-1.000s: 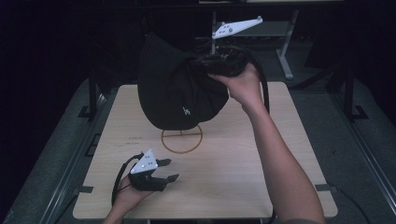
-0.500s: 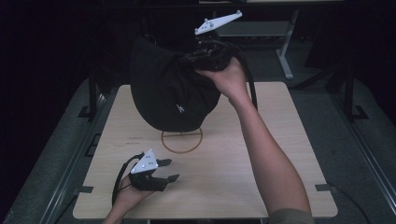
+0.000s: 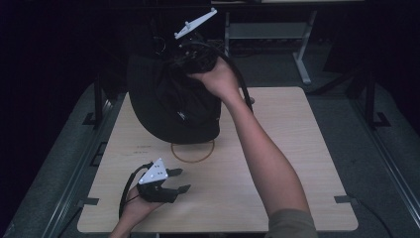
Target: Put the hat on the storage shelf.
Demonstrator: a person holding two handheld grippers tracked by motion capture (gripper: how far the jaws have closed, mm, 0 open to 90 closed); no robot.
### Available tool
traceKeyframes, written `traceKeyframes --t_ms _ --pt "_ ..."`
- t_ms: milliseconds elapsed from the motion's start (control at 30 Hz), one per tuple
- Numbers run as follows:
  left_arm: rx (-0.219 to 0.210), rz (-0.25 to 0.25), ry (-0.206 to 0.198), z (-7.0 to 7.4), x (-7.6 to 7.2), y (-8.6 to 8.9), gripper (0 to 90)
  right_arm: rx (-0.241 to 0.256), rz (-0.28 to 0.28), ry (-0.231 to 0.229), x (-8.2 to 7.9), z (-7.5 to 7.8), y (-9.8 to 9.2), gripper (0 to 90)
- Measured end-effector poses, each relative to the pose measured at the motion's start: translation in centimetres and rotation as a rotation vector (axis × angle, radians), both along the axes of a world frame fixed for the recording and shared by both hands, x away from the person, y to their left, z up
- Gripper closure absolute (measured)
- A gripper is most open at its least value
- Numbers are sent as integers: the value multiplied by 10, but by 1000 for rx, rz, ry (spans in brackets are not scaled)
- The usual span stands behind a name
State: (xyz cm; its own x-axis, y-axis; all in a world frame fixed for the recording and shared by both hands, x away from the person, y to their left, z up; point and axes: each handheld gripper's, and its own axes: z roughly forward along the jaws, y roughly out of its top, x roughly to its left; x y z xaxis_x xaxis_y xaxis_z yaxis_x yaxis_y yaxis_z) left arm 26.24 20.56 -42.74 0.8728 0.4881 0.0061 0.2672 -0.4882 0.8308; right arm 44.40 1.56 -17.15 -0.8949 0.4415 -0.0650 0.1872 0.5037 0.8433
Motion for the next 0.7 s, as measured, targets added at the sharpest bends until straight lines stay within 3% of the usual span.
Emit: traceKeyframes --t_ms 167,200,267,367,533,700 --pt "2 -4 1 0 0 -1 385 -48 9 1 7 -7 18 836" --pt "6 -9 -2 0 0 -1 384 -87 4 -4 10 -11 27 762" --pt "9 -7 1 0 -1 -1 384 -71 -9 0 13 -14 32 659" --pt "6 -8 2 0 -2 -1 385 -76 -14 13 14 -16 34 598" --pt "1 -3 0 1 -3 0 384 -68 -27 30 12 -22 24 547" --pt "1 -7 -3 1 -3 -1 381 -25 -50 47 7 -28 -4 467"
